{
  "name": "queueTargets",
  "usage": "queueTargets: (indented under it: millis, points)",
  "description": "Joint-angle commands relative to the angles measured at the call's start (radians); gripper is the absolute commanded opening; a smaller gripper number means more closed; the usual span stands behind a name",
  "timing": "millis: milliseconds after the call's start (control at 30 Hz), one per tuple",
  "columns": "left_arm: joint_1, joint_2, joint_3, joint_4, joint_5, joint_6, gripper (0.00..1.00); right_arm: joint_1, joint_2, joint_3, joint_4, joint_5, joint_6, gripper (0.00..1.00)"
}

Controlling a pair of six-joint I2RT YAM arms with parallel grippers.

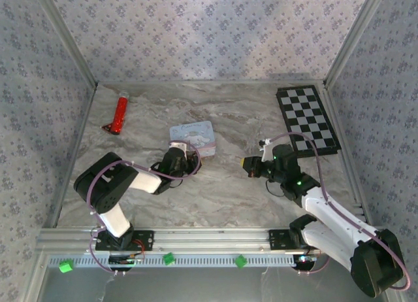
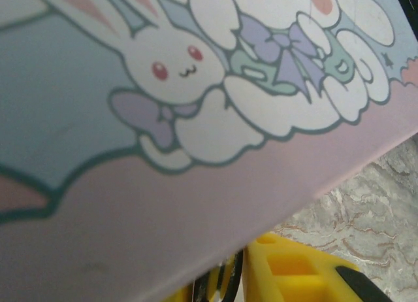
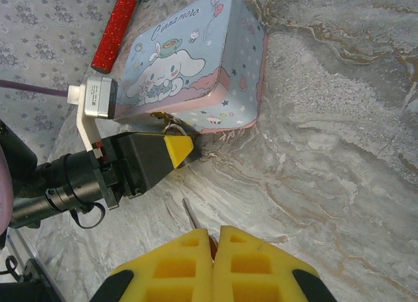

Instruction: Unlock the padlock with the key

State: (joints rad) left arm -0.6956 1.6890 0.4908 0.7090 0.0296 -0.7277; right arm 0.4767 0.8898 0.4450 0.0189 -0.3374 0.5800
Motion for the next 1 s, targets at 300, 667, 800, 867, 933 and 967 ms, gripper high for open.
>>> queueTargets:
  millis: [300,667,800,867,933,967]
  points:
    - [0.002,-0.082,0.001,-0.051,0.054,-0.065,0.21,0.028,0.015,-0.014,0.043,0.011,0.040,0.00]
    - [0.013,-0.087,0.018,-0.072,0.104,-0.152,0.17,0.067,0.077,-0.051,0.144,0.014,0.134,0.00]
    - [0.019,-0.087,0.031,-0.077,0.151,-0.224,0.16,0.088,0.123,-0.079,0.227,0.006,0.215,0.00]
    - [0.021,-0.090,0.033,-0.075,0.167,-0.256,0.15,0.094,0.148,-0.093,0.276,-0.001,0.266,0.00]
    - [0.021,-0.095,0.037,-0.078,0.180,-0.280,0.15,0.101,0.174,-0.104,0.313,-0.003,0.313,0.00]
    - [0.021,-0.096,0.037,-0.080,0.182,-0.292,0.15,0.106,0.187,-0.107,0.326,0.001,0.335,0.00]
